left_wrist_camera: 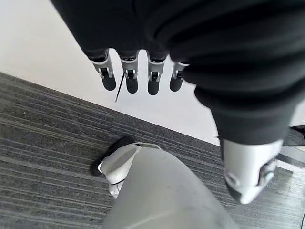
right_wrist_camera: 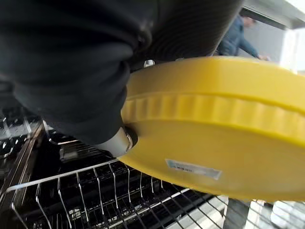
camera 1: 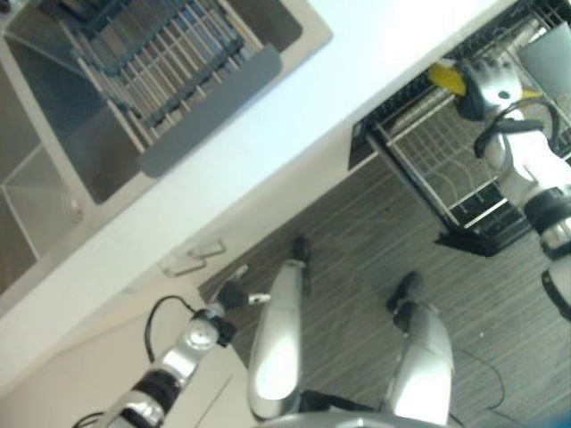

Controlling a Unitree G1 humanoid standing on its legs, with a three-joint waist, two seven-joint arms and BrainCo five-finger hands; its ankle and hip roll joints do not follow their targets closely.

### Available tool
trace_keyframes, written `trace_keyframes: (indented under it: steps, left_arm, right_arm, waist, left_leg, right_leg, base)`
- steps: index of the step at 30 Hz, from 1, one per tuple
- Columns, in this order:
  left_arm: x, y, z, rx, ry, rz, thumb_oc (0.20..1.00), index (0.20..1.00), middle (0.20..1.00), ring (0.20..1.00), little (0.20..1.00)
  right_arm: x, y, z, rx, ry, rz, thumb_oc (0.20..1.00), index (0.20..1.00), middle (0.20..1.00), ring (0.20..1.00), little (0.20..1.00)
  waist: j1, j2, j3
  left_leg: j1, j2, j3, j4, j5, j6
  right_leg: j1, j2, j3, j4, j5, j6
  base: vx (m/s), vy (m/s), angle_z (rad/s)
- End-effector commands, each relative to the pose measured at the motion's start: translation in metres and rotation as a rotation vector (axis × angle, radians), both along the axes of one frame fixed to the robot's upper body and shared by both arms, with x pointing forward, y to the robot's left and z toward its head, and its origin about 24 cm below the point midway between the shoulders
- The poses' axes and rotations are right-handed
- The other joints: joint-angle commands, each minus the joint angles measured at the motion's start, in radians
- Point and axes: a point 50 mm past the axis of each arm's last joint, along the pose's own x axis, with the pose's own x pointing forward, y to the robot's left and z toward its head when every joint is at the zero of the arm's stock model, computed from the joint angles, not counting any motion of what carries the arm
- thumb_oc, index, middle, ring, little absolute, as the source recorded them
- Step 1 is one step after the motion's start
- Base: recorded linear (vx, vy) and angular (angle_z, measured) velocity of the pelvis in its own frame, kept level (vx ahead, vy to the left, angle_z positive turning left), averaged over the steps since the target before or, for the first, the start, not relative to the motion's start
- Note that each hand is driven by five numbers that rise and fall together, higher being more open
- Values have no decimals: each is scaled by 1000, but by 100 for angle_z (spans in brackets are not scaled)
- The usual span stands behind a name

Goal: Place the dishes in the dishwasher.

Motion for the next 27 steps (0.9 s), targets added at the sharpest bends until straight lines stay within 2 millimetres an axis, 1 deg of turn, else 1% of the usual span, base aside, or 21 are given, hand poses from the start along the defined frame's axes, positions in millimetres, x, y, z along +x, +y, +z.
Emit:
trace_keyframes:
  steps: [1,2,6,8,10,12,14,17,18,24,27]
  left_arm:
    - [-6,-4,1,-30,-45,-17,1000,1000,1000,1000,1000]
    - [-6,-4,1,-30,-45,-17,1000,1000,1000,1000,1000]
    - [-5,-17,0,-62,-71,-30,1000,1000,1000,1000,1000]
    - [-4,-24,1,-86,-92,-28,1000,1000,1000,1000,1000]
    - [-5,-31,1,-116,-103,-30,1000,1000,1000,1000,1000]
    - [-4,-37,2,-134,-120,-35,1000,1000,1000,1000,1000]
    - [-3,-42,4,-156,-135,-39,1000,1000,1000,1000,1000]
    - [-2,-45,7,-172,-152,-43,1000,1000,1000,1000,1000]
    - [-3,-47,8,-177,-164,-46,1000,1000,1000,1000,1000]
    - [-3,-46,8,-187,-164,-12,1000,1000,1000,1000,1000]
    - [-3,-46,10,-195,-178,-15,1000,1000,1000,1000,1000]
  right_arm:
    - [-11,-14,47,-162,-253,-76,200,200,200,200,200]
    - [-11,-14,47,-162,-253,-76,200,200,200,200,200]
    - [-7,-8,36,-155,-284,-60,200,200,200,200,200]
    - [-6,-8,25,-88,-292,-60,200,200,200,200,200]
    - [-8,-10,22,-40,-334,-67,200,200,200,200,200]
    - [-9,-11,23,-26,-381,-58,200,200,200,200,200]
    - [-12,-10,33,-39,-442,-56,200,200,200,200,200]
    - [-12,-14,37,-28,-450,-77,200,200,200,200,200]
    - [-13,-19,37,4,-459,-96,200,200,200,200,200]
    - [-10,-19,37,76,-417,-74,200,200,200,200,200]
    - [-10,-26,33,81,-392,-125,200,200,200,200,200]
  waist:
    - [25,8,-29]
    - [25,8,-29]
    - [27,26,-29]
    - [25,35,-29]
    - [22,50,-29]
    - [20,60,-29]
    - [22,72,-29]
    - [25,82,-29]
    - [29,87,-29]
    - [37,100,-29]
    - [38,109,-29]
  left_leg:
    - [32,-54,-37,-131,31,35]
    - [32,-54,-37,-131,31,35]
    - [-3,-62,-37,-131,33,33]
    - [-19,-67,-33,-140,37,32]
    - [-33,-71,-26,-143,39,32]
    - [-49,-74,-20,-147,43,31]
    - [-75,-78,-17,-144,45,30]
    - [-101,-83,-17,-143,48,29]
    - [-113,-87,-16,-144,48,30]
    - [-145,-89,-13,-142,52,27]
    - [-165,-88,-11,-138,53,25]
  right_leg:
    - [-37,47,-22,169,-121,-34]
    - [-37,47,-22,169,-121,-34]
    - [-73,42,-21,166,-117,-34]
    - [-94,42,-20,160,-114,-34]
    - [-117,35,-16,165,-112,-35]
    - [-138,31,-12,167,-110,-34]
    - [-166,26,-11,174,-109,-34]
    - [-194,24,-10,180,-108,-35]
    - [-205,21,-14,178,-107,-36]
    - [-237,15,-16,190,-108,-38]
    - [-260,9,-13,201,-111,-39]
  base:
    - [-65,5,-2]
    - [-48,16,-1]
    - [-59,19,-1]
    - [-61,34,1]
    - [-37,79,2]
    - [-31,84,0]
    - [-28,78,1]
    - [-7,26,-1]
    - [0,0,0]
    - [0,0,0]
    - [0,0,0]
